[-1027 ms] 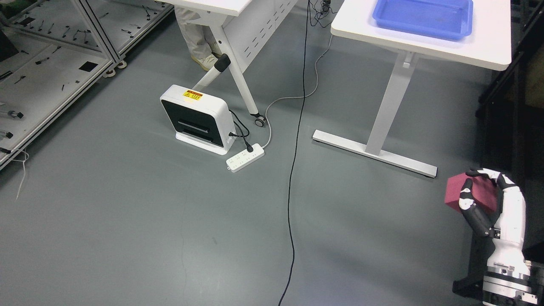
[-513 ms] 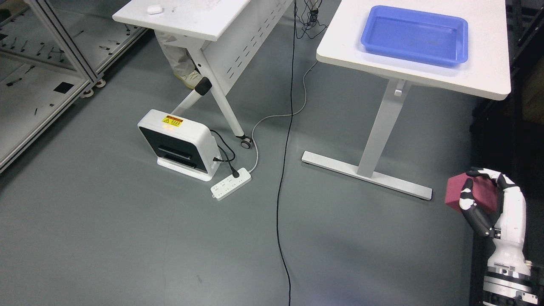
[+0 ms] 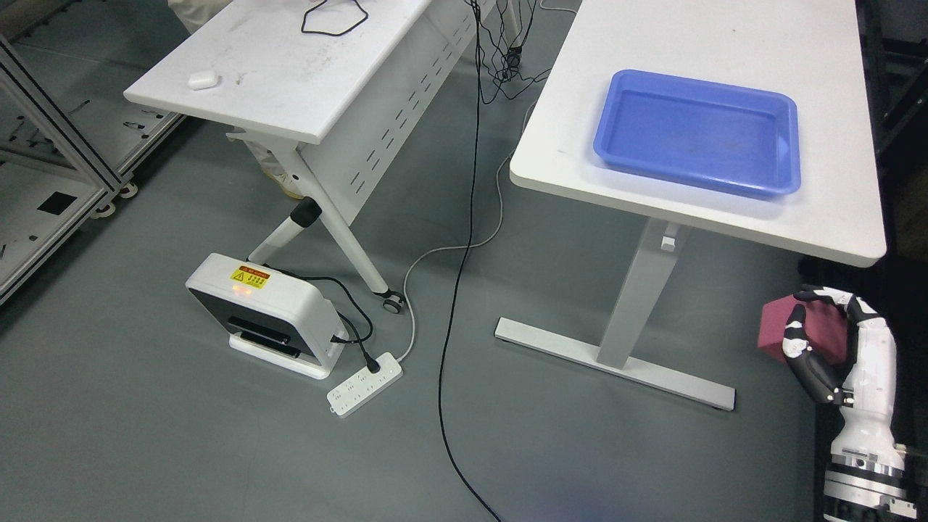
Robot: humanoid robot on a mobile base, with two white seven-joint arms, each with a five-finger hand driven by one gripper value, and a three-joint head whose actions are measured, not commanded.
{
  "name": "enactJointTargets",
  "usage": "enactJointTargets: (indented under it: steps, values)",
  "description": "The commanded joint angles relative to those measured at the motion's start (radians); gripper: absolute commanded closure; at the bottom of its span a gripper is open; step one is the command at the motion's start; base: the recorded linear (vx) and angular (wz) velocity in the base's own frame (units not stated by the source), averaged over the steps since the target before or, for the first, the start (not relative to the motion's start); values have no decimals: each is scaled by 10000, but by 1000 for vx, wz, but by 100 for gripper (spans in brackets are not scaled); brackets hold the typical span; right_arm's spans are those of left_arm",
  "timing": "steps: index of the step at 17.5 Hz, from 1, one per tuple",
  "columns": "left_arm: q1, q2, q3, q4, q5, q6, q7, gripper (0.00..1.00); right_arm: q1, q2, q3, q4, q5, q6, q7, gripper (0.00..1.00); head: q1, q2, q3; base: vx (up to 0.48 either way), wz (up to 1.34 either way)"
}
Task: Pick pink block from left shelf to tray
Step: 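Turn and drive toward the blue tray on the white table, holding cube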
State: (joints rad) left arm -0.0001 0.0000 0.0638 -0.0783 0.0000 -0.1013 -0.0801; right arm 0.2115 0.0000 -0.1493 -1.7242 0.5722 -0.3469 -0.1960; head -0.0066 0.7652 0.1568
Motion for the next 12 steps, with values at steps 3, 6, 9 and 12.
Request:
enactJointTargets:
  steps: [3, 6, 9, 12]
  values:
    - [62, 174, -9, 0, -15, 0, 3, 0, -13, -174, 5, 0, 0, 2, 27, 96, 0, 0, 0, 396, 26]
    - [62, 174, 6, 0, -15, 15, 3, 0, 2, -174, 5, 0, 0, 2, 42, 96, 0, 0, 0, 413, 98]
    - [47, 174, 6, 0, -15, 0, 3, 0, -13, -174, 20, 0, 0, 2, 42, 96, 0, 0, 0, 371, 86]
    - [47, 174, 6, 0, -15, 0, 3, 0, -13, -174, 36, 0, 0, 2, 42, 96, 0, 0, 0, 328, 57]
